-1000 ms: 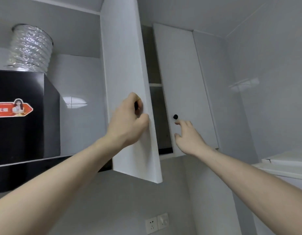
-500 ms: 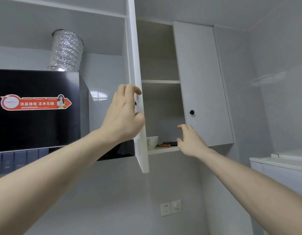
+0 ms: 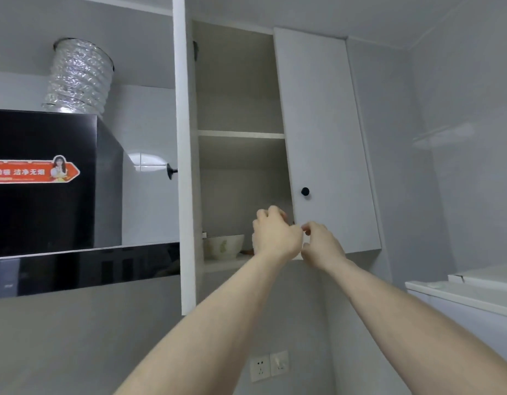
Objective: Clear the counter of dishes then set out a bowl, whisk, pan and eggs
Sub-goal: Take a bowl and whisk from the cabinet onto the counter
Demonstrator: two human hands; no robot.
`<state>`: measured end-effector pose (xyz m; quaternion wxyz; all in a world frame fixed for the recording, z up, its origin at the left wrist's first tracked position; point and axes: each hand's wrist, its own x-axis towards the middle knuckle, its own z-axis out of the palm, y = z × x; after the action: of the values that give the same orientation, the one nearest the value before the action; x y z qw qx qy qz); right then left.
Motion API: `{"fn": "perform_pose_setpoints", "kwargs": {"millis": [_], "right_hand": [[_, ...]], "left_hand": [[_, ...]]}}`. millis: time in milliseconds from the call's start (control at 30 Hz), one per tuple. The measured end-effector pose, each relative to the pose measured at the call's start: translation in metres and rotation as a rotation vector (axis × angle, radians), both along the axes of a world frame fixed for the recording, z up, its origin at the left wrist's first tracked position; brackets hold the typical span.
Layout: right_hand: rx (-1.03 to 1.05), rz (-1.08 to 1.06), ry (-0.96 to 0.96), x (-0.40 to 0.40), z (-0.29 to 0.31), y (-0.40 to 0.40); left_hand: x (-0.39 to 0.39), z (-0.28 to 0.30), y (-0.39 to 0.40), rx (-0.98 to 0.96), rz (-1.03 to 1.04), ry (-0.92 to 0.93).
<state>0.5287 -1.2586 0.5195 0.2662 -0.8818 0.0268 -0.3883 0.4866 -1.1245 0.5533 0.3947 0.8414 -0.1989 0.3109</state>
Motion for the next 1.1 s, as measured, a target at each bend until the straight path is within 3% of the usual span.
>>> {"fn": "perform_pose_setpoints", "kwargs": {"millis": [233,433,767,1100], "right_hand": [[0.076,0.126,-0.127,0.051,0.003,-0.013],[-0.083,0.191,-0.067,0.111,0.009,0.004],[0.02,0.288,0.074,0.188,0.004,0.04],[0.078,0.241,0.195,0.221,0.008,0.051]], "left_hand": [[0.109,-0.037,0.027,-0.146,0.365,-0.023],[0.167,-0.042,0.045,0.02,0.511,-0.14],[0.212,-0.048,0.06,0.121,0.596,-0.118],[0.227,-0.044,0.059,0.038,0.601,-0.082]]}}
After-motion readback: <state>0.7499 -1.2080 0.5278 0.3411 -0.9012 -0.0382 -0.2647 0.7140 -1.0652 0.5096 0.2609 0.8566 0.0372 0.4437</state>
